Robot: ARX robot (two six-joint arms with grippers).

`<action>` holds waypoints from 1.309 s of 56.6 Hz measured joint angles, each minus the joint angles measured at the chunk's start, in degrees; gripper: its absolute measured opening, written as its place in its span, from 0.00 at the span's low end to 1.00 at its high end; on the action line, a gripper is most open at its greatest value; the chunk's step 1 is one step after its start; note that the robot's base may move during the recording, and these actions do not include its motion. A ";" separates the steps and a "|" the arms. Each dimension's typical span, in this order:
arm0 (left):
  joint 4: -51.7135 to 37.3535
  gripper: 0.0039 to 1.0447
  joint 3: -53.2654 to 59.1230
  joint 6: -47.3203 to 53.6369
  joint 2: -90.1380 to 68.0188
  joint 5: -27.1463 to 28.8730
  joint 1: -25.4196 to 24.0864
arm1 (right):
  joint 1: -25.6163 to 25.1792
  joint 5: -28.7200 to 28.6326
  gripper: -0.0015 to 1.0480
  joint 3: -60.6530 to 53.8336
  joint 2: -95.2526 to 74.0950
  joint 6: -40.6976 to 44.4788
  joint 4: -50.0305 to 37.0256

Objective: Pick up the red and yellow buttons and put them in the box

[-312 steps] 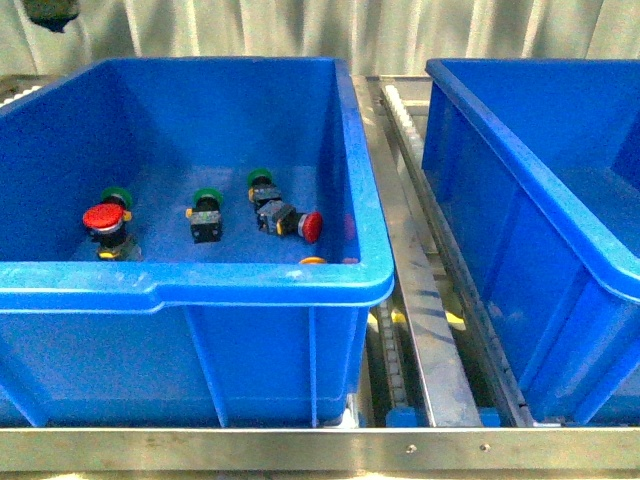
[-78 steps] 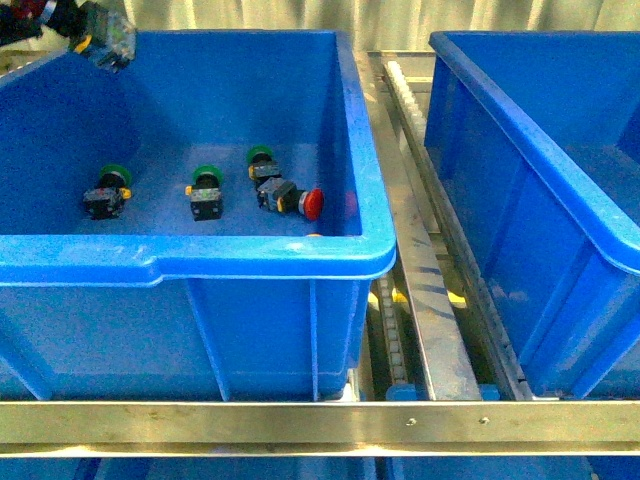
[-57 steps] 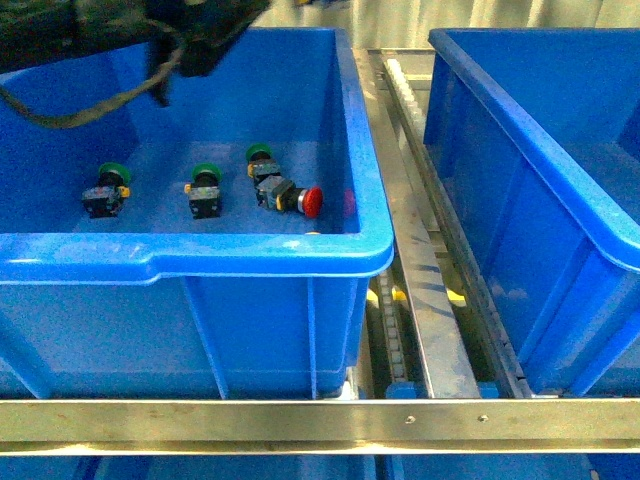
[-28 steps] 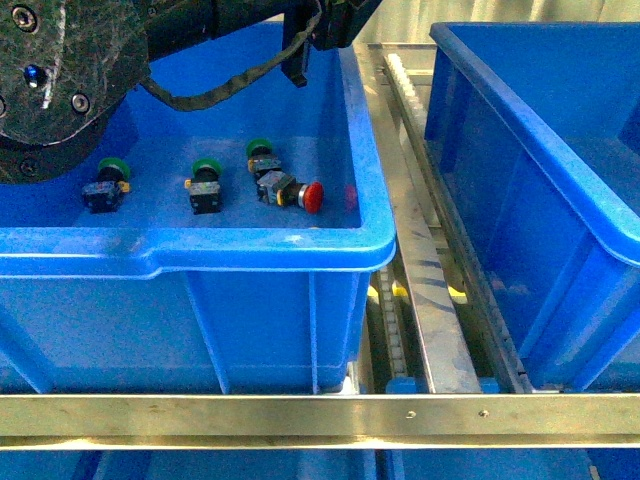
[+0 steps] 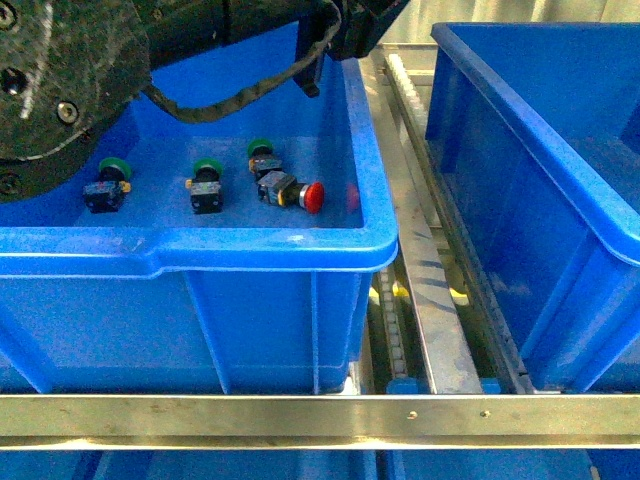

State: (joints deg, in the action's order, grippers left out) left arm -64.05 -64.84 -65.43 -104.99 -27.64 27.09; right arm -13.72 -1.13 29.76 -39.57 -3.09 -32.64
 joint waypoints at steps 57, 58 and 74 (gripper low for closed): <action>1.40 0.32 -0.61 1.53 1.92 1.68 3.45 | 35.28 21.11 0.94 5.81 -33.11 -75.23 -28.96; 1.40 0.32 -0.63 1.51 1.77 1.68 3.50 | 35.67 21.11 0.94 6.12 -33.75 -75.23 -29.31; 1.01 0.32 -0.70 1.22 0.59 0.61 3.85 | 39.21 22.38 0.94 7.63 -37.92 -74.97 -32.24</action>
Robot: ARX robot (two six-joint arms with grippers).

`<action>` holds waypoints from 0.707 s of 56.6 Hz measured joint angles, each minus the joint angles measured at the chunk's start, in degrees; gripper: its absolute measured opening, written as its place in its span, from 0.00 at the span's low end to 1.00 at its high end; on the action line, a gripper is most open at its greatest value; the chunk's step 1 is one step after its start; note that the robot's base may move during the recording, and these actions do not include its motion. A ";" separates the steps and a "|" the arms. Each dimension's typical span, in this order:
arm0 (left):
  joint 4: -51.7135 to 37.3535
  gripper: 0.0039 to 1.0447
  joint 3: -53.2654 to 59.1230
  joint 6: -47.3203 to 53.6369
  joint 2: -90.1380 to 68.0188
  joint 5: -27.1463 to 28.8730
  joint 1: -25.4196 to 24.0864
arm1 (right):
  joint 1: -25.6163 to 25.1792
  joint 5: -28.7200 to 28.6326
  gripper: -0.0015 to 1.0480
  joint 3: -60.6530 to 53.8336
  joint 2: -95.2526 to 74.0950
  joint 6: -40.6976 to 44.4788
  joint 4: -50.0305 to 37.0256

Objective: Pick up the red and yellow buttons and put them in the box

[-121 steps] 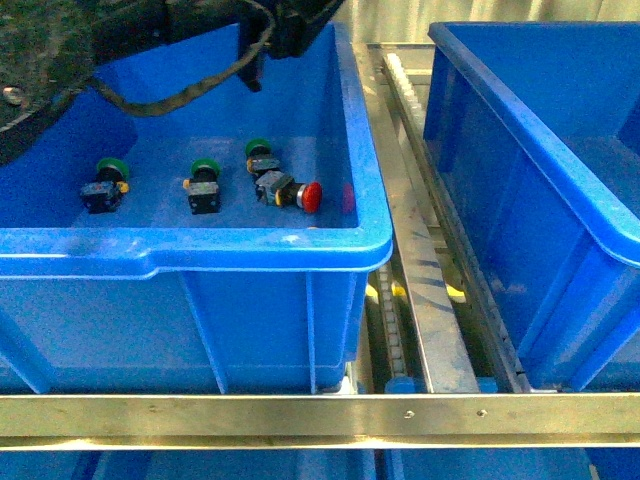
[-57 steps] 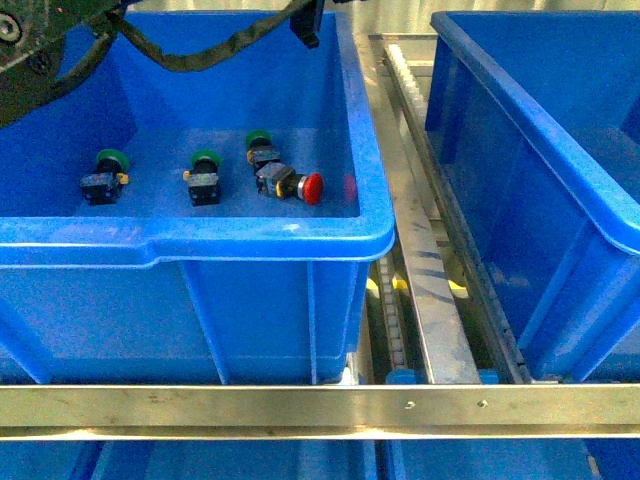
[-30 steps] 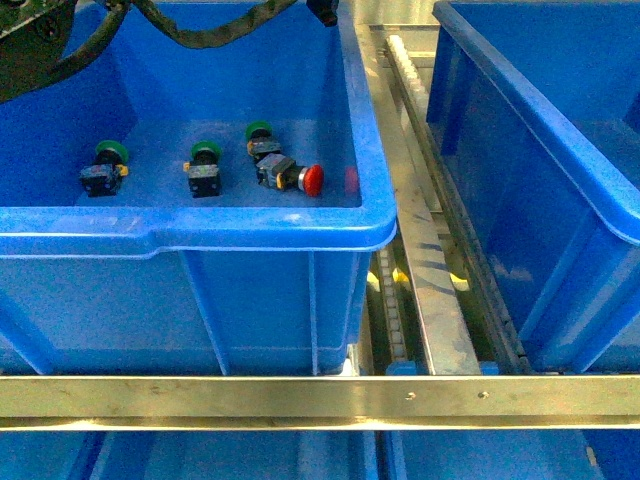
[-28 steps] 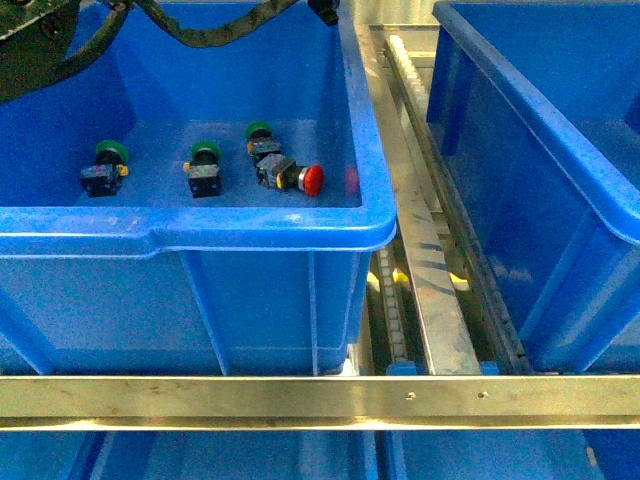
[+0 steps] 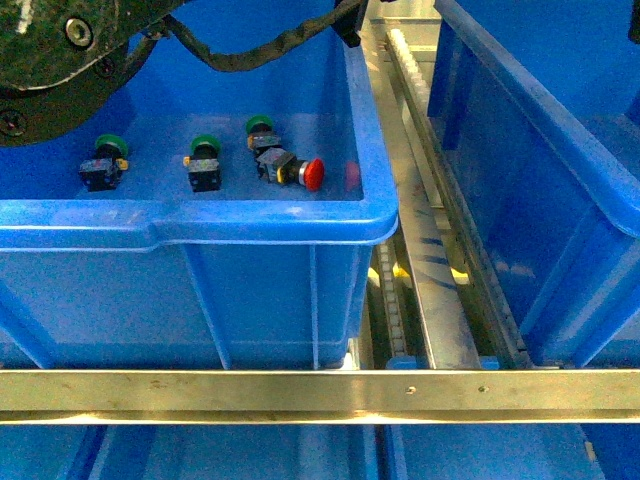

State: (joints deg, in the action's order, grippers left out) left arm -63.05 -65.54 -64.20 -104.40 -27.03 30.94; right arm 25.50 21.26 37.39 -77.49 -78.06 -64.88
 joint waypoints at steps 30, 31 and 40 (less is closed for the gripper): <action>0.20 0.32 -1.01 -0.50 -1.90 -0.11 1.22 | 2.64 0.85 0.94 3.80 -2.95 1.38 -0.70; 0.26 0.32 -1.03 -0.48 -1.90 -0.11 1.25 | 2.64 0.85 0.94 3.80 -2.95 1.38 -0.70; 0.72 0.32 -1.44 -0.48 -2.03 -0.15 1.55 | 2.86 0.92 0.78 3.91 -2.95 1.95 0.35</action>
State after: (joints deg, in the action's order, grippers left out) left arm -62.33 -66.98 -64.69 -106.43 -27.18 32.49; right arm 28.36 22.17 41.30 -80.44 -76.12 -64.53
